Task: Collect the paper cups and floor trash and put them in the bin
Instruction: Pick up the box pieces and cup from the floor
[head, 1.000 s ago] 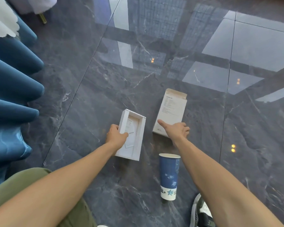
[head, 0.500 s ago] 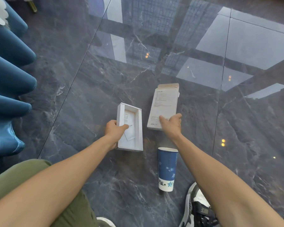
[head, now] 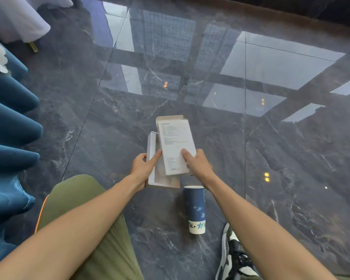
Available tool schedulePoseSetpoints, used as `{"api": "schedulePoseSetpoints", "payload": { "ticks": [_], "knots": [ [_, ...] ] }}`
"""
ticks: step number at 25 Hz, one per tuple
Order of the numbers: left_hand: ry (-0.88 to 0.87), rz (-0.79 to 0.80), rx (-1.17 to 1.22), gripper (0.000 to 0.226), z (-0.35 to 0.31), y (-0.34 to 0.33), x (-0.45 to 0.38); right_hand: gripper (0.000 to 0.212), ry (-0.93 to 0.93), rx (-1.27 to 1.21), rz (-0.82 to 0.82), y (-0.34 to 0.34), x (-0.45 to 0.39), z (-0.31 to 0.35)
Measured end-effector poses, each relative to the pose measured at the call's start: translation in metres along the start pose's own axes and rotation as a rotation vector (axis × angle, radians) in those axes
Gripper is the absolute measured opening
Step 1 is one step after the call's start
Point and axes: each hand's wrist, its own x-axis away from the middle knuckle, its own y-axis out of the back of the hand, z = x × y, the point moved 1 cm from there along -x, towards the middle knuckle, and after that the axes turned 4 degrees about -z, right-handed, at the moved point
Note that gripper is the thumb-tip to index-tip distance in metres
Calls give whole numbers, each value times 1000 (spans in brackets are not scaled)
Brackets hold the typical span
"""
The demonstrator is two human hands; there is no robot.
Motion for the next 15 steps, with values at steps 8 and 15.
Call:
{"api": "schedulePoseSetpoints", "payload": {
  "ticks": [8,15],
  "knots": [
    [41,116,146,71,13,-2,3,50,50,160,73,-11,21,-35],
    [59,30,208,56,18,6,1,44,87,319,-126,4,31,-76]
  ]
}}
